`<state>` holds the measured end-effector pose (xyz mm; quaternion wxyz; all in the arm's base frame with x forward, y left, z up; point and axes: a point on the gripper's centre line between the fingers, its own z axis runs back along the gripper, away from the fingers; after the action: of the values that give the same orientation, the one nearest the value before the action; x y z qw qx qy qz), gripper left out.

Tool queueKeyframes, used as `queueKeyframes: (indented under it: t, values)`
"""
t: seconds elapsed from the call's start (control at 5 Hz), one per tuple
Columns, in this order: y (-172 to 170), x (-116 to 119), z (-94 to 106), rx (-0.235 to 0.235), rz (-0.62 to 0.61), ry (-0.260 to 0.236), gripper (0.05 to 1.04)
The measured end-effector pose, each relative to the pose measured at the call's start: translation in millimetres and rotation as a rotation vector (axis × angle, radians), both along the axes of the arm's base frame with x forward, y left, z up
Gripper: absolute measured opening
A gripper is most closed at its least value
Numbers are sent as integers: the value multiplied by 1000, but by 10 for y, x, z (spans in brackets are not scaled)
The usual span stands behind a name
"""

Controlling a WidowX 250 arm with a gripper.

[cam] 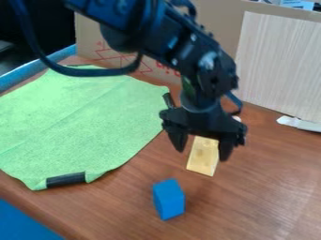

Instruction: Put the yellow figure on the bottom left edge of the cloth

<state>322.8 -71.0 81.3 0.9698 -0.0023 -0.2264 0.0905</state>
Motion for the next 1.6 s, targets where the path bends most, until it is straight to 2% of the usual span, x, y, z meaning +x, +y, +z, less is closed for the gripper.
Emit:
queueKeyframes:
  t: [0.4, 0.6, 0.8, 1.0, 1.2, 1.4, 1.6]
  values:
    - [22, 196, -109, 20, 63, -45, 999]
    - [2, 264, -49, 4, 69, -63, 999]
    - [112, 331, -120, 2, 97, -29, 955]
    - [196, 376, -178, 13, 117, 2, 732]
    - [248, 369, -198, 24, 129, 17, 724]
    - [284, 339, -190, 1, 130, 43, 724]
    - [411, 306, -111, -47, 159, 68, 724]
